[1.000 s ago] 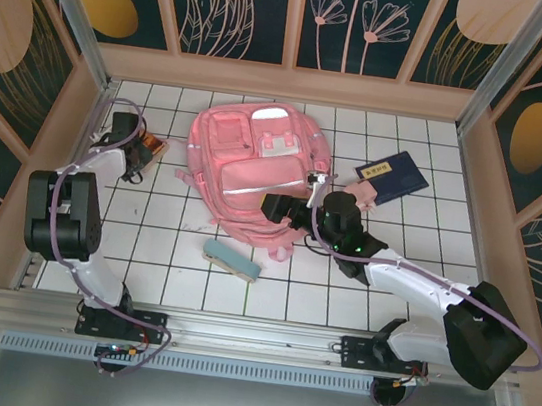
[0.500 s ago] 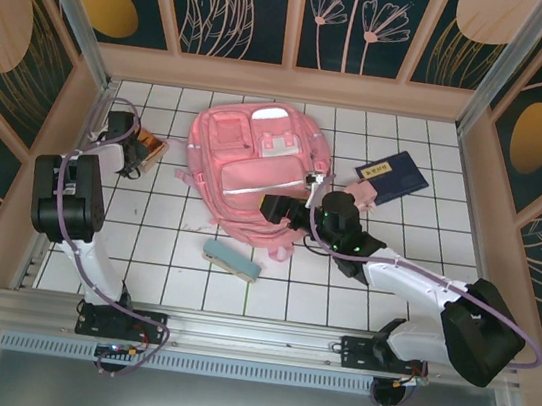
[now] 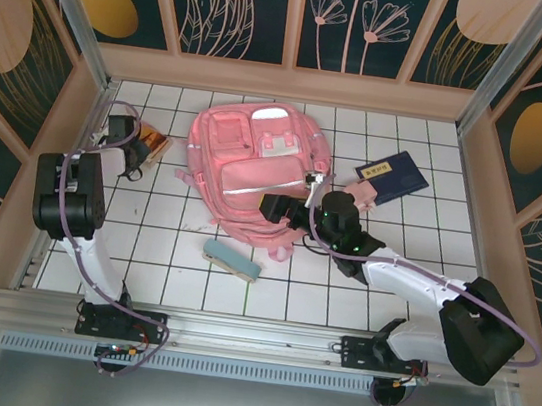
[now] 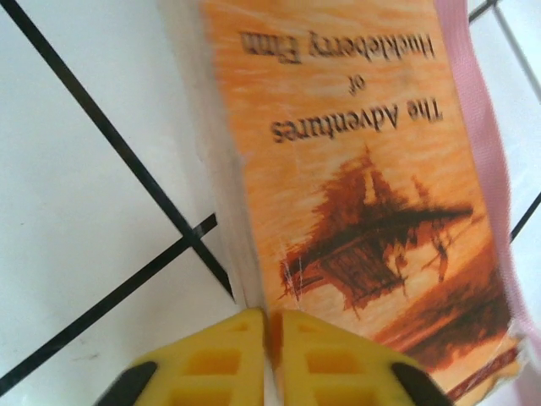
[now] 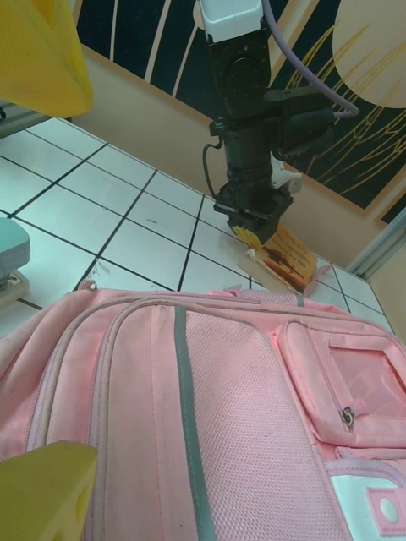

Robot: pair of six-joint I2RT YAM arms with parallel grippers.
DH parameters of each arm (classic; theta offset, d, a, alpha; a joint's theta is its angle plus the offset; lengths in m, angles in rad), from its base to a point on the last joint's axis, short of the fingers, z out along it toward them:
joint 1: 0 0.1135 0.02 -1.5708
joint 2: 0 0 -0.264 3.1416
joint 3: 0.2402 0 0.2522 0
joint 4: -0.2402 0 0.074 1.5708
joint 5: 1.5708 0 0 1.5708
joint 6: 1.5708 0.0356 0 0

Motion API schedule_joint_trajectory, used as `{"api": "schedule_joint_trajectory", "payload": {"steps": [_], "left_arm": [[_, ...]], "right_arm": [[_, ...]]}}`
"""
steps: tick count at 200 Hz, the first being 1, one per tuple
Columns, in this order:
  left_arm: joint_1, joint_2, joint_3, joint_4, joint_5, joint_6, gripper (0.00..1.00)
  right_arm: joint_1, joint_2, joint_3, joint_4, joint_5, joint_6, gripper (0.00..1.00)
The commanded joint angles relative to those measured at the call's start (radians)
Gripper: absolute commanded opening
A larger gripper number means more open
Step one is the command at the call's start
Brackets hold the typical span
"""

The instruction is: Pack books, pencil case, and school supplies into a backpack

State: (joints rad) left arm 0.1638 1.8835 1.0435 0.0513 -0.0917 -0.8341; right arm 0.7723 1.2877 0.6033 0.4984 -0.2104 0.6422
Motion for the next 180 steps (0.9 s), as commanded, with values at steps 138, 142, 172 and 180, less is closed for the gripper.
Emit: {"api": "schedule_joint_trajectory", "payload": {"steps": [138, 142, 172, 180], "left_arm": [[-0.030, -0.611, -0.588, -0.067, 0.167, -0.077, 0.00], [-0.038, -0.634, -0.606, -0.074, 0.169, -0.081, 0.00], [-0.055, -0.783, -0.682, -0.145, 0.143, -0.078, 0.00], [-0.055, -0.813, -0.688, -0.161, 0.115, -0.073, 0.03]], "right_arm": [[0.052, 0.033, 0.018, 0.058, -0.015, -0.006, 0.99], [0.055, 0.039, 0.028, 0.052, -0.014, -0.009, 0.99], [0.101, 0.116, 0.123, 0.021, -0.024, -0.054, 0.99], [0.119, 0.146, 0.165, -0.001, -0.026, -0.072, 0.99]]}}
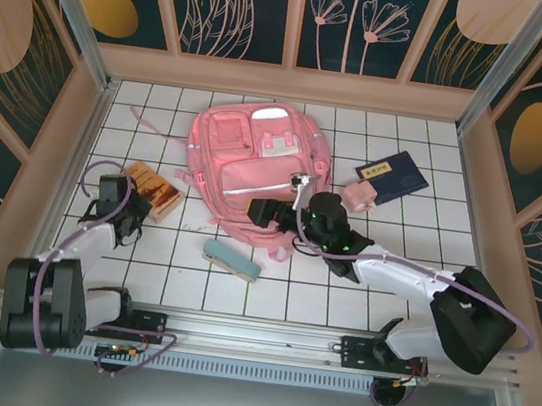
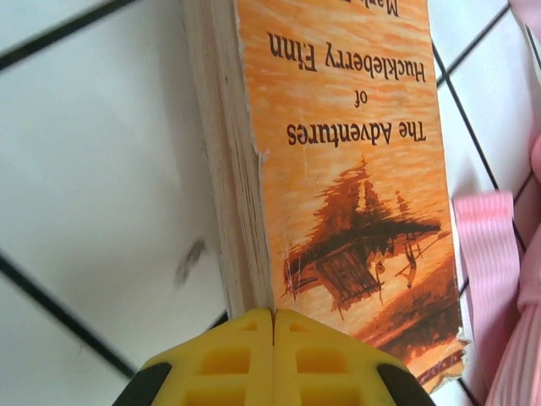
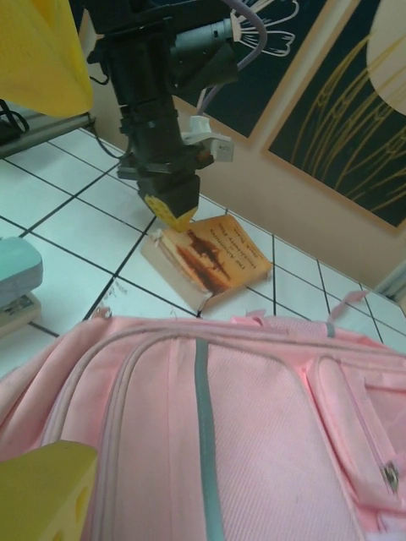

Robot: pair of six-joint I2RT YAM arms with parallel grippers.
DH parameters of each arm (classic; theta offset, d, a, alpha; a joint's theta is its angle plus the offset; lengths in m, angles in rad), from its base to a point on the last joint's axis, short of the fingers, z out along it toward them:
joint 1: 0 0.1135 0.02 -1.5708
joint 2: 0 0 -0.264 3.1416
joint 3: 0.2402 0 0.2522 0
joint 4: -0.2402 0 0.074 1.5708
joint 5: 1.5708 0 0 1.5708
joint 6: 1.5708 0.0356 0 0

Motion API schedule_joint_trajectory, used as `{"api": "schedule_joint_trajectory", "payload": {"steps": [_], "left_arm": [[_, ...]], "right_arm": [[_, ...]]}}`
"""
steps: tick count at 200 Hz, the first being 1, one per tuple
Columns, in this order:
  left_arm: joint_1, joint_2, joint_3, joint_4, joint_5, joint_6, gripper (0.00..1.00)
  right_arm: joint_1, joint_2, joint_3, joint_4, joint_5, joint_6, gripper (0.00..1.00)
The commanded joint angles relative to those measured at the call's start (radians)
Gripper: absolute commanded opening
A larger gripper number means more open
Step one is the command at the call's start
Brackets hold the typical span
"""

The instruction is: Pack books, pencil case, and school supplies into a backpack

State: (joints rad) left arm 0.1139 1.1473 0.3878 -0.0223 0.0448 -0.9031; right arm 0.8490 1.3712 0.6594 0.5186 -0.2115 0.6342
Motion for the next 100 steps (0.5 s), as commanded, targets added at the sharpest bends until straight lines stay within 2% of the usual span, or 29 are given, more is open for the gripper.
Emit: {"api": "schedule_joint_trajectory", "payload": {"steps": [1, 8, 17, 25, 29, 49, 74, 100], "left_arm": [[-0.006, -0.080, -0.033, -0.089, -0.026, -0.004, 0.06], [-0.006, -0.097, -0.036, -0.090, -0.049, 0.001, 0.23], [-0.004, -0.110, -0.041, -0.082, -0.065, 0.001, 0.33], [-0.005, -0.112, -0.048, -0.051, -0.052, -0.001, 0.49], [-0.005, -0.110, -0.052, -0.032, -0.045, -0.004, 0.53], [-0.005, -0.086, -0.078, 0.054, -0.015, -0.026, 0.56], [-0.005, -0.033, -0.090, 0.105, -0.005, -0.036, 0.56], [-0.005, 0.008, -0.098, 0.152, -0.006, -0.037, 0.48]], "right_arm": [[0.044, 0.067, 0.114, -0.024, -0.025, -0.066, 0.99], [0.057, 0.098, 0.152, -0.042, -0.025, -0.081, 0.99], [0.077, 0.138, 0.193, -0.063, -0.026, -0.097, 0.99], [0.091, 0.174, 0.234, -0.078, -0.029, -0.110, 0.99], [0.097, 0.193, 0.255, -0.085, -0.029, -0.115, 0.99], [0.122, 0.289, 0.369, -0.131, -0.038, -0.140, 0.99], [0.142, 0.428, 0.522, -0.182, -0.046, -0.156, 0.99], [0.148, 0.564, 0.674, -0.240, -0.041, -0.160, 0.99]]}}
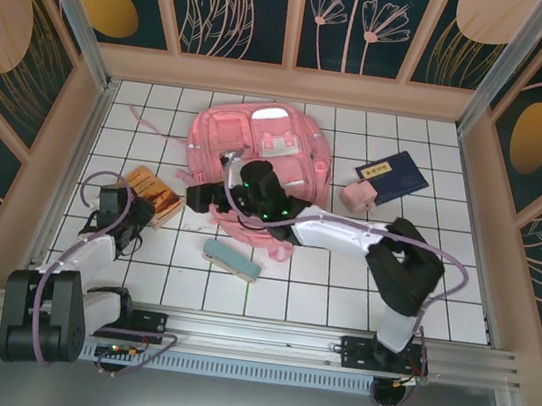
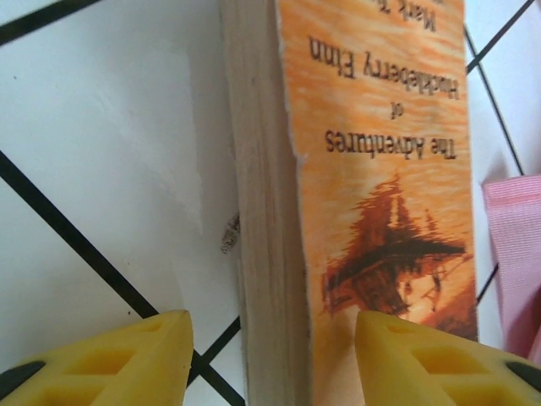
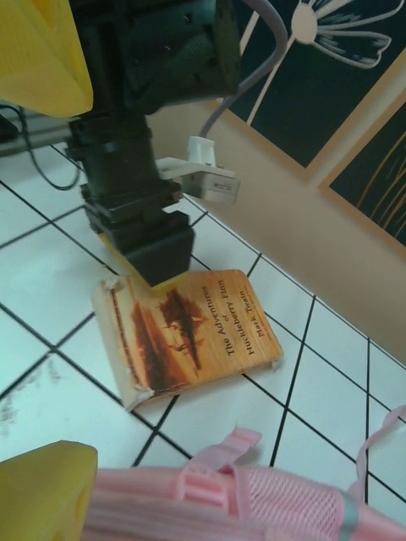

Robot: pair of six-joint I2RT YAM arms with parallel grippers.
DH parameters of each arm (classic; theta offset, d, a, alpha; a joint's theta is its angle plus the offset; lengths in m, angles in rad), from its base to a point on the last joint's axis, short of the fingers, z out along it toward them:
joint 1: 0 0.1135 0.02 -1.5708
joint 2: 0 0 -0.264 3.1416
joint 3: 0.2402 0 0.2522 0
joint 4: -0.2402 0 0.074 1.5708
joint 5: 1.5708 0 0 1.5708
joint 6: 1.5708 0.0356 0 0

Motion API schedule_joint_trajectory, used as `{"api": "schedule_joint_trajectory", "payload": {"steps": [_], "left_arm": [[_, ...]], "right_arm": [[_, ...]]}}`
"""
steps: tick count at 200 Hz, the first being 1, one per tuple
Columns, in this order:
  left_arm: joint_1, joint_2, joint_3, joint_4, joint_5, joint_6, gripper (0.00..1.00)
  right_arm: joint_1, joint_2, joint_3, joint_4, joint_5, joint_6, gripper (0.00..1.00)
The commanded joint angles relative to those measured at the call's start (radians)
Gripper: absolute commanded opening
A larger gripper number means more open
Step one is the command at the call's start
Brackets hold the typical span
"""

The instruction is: Pack books, pencil case, and school supplies into a backpack

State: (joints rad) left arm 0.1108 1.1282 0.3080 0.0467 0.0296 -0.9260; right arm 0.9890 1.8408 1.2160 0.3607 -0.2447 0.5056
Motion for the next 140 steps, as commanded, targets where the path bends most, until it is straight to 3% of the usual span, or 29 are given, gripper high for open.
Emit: {"api": "schedule_joint_trajectory", "payload": {"steps": [1, 32, 59, 91, 123, 140], "left_arm": [[-0.002, 0.029, -0.019, 0.085, 0.010, -0.014, 0.47], [-0.002, 0.067, -0.037, 0.151, 0.016, -0.014, 0.31], [-0.002, 0.101, -0.032, 0.162, 0.018, -0.008, 0.00], [-0.002, 0.080, -0.032, 0.107, 0.019, 0.015, 0.00], [-0.002, 0.004, -0.057, 0.045, 0.027, 0.020, 0.00], [-0.002, -0.025, -0.067, 0.030, 0.034, 0.010, 0.00]], "right_arm": [[0.008, 0.101, 0.123, -0.082, -0.008, -0.032, 0.99], [0.006, 0.228, 0.275, -0.128, -0.017, -0.028, 0.99], [0.002, 0.342, 0.425, -0.203, -0.033, -0.016, 0.99], [0.004, 0.473, 0.617, -0.355, -0.011, -0.002, 0.99], [-0.007, 0.534, 0.674, -0.375, -0.036, 0.040, 0.99], [-0.023, 0.563, 0.685, -0.354, -0.107, 0.079, 0.88]]}}
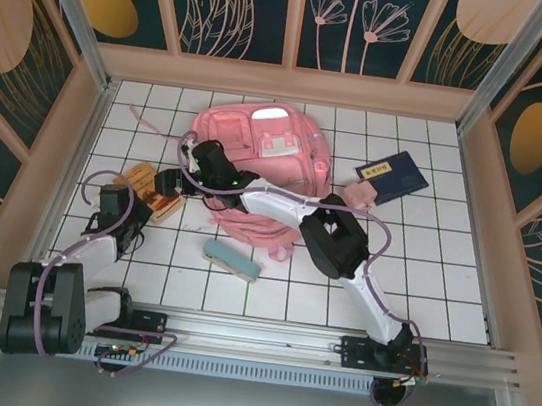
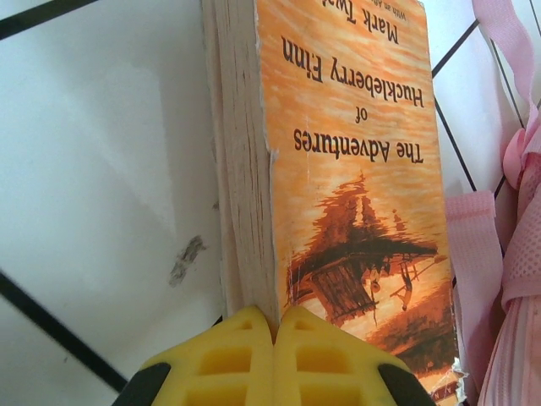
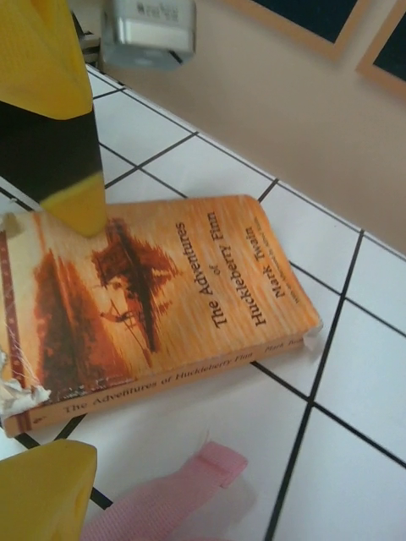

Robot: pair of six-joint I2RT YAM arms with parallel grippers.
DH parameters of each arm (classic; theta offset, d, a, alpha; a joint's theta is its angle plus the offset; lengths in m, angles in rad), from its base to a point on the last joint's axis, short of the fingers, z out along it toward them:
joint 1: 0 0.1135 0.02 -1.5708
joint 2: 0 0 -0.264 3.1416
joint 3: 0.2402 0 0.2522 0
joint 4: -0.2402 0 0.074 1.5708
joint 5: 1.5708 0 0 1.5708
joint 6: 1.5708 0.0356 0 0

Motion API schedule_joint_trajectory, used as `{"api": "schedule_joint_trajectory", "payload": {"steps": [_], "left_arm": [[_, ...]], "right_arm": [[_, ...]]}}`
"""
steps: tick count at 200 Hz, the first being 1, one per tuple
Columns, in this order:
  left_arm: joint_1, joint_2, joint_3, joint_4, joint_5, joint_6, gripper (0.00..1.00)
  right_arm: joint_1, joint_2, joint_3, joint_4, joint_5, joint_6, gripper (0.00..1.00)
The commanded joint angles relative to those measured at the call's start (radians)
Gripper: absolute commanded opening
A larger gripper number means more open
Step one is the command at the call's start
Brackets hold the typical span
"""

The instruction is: Pack books, pencil case, and school supplies into a backpack

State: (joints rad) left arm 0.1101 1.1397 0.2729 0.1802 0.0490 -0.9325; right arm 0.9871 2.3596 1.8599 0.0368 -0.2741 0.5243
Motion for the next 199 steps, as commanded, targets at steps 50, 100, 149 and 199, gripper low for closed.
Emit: {"api": "schedule_joint_trajectory", "payload": {"steps": [50, 100, 149, 199], "left_arm": [[-0.001, -0.002, -0.049, -0.081, 0.042, 0.006, 0.00], [-0.002, 0.001, -0.049, -0.082, 0.046, 0.009, 0.00], [-0.001, 0.008, -0.051, -0.072, 0.050, 0.009, 0.00], [-0.001, 0.029, -0.049, -0.054, 0.064, 0.014, 0.00]], "right_arm": [[-0.039, 0.158, 0.174, -0.144, -0.113, 0.106, 0.74], [-0.035, 0.284, 0.375, -0.334, -0.074, 0.080, 0.76], [-0.030, 0.426, 0.646, -0.541, -0.113, 0.017, 0.77], [-0.010, 0.437, 0.693, -0.504, -0.351, -0.028, 0.75]]}}
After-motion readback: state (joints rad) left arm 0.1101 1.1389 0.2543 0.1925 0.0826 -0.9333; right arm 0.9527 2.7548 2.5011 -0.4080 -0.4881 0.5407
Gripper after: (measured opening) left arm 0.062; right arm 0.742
